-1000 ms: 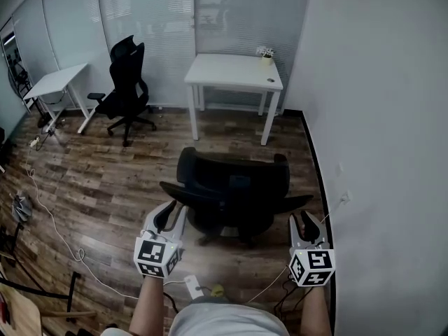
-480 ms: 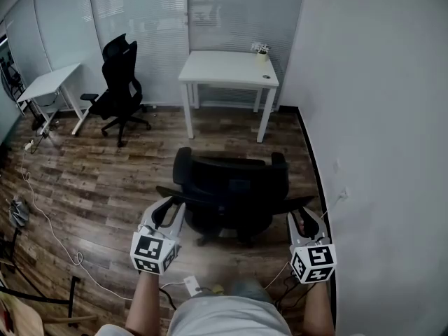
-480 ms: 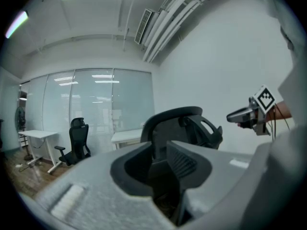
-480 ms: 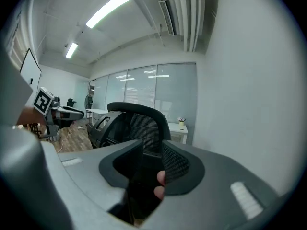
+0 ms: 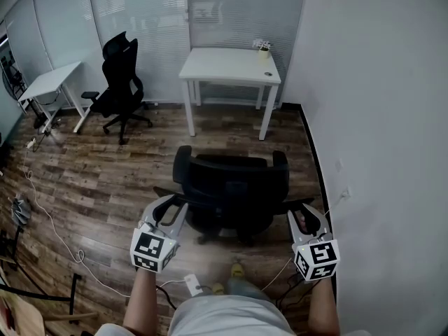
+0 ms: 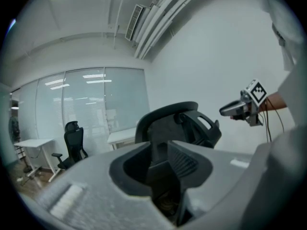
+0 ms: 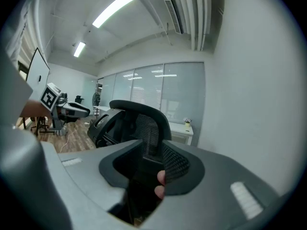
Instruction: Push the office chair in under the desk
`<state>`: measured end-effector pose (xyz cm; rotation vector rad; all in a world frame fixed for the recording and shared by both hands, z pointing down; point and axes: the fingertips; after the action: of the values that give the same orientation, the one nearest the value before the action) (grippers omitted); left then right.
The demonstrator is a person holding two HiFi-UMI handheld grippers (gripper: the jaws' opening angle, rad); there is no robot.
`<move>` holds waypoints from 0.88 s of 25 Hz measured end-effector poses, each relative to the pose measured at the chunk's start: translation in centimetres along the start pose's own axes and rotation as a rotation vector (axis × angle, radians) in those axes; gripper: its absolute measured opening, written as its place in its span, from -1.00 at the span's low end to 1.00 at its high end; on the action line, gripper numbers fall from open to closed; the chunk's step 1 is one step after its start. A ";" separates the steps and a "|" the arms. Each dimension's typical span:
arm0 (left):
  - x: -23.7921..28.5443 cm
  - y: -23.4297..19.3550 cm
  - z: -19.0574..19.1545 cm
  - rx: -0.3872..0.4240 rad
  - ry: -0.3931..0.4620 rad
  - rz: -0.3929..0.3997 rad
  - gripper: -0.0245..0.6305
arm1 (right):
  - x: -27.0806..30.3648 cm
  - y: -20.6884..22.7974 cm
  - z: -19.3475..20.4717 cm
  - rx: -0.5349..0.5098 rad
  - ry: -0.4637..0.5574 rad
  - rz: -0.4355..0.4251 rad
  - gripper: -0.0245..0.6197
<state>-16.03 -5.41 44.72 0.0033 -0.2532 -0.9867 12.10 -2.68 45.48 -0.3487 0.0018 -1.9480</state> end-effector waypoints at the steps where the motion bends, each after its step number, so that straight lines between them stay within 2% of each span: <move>1: 0.1 0.0 0.0 0.018 -0.008 0.006 -0.59 | 0.1 0.0 -0.1 -0.016 -0.002 -0.017 -0.60; 5: 0.8 -0.2 0.0 0.079 -0.035 0.025 -0.55 | 0.7 0.0 -0.4 -0.062 -0.003 -0.091 -0.60; 8: 1.1 0.3 0.0 0.141 -0.071 0.082 -0.55 | 1.0 -0.1 -0.4 -0.131 -0.032 -0.146 -0.60; 15: 2.2 1.5 3.2 0.395 -0.291 0.236 -0.50 | 1.9 -0.6 0.6 -0.280 -0.128 -0.275 -0.60; 22: 3.0 2.3 4.8 0.563 -0.437 0.325 -0.46 | 2.6 -0.9 2.1 -0.504 -0.243 -0.352 -0.50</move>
<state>-13.58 -6.12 50.30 0.2551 -0.8995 -0.5574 10.84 -4.29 48.26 -0.9714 0.2954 -2.2253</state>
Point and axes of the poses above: the fingertips, and each gripper's own axes: x forward along the fingers, y to its right, z out of its underside, and after that the axes turned 4 degrees about -x, right-handed
